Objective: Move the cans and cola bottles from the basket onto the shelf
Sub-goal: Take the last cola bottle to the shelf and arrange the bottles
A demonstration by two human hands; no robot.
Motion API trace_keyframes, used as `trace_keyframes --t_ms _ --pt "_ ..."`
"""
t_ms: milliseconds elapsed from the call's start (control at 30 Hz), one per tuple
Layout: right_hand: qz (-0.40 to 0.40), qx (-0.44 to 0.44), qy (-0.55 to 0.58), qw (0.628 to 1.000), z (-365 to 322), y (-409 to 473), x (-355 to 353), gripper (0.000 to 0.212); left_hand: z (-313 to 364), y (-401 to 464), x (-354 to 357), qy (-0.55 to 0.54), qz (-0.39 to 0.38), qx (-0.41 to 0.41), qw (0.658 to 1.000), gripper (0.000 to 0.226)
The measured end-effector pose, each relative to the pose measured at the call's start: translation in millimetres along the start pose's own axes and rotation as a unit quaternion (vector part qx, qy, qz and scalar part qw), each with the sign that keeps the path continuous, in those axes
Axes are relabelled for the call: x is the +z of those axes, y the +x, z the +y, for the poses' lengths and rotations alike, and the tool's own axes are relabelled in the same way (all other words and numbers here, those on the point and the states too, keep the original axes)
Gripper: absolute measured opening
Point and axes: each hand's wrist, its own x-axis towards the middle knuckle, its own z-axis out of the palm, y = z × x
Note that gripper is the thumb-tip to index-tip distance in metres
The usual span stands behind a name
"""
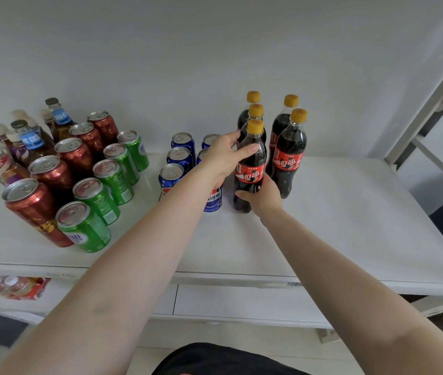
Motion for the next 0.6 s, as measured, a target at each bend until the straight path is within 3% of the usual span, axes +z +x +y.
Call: trace_keyframes --t_ms 433,533,600 --pt "-0.005 -0.01 -0.009 1.0 3 6 -3 0.073 3 0 3 0.035 0.008 0.003 0.999 0.072" --pt "-0.008 0.005 0.021 1.0 11 -4 -3 0.077 5 -6 4 0.05 0.002 0.028 0.998 0.066" --pt "0.005 0.03 0.061 0.998 24 -17 -5 0.074 12 -11 3 0.064 0.024 0.055 0.996 0.075"
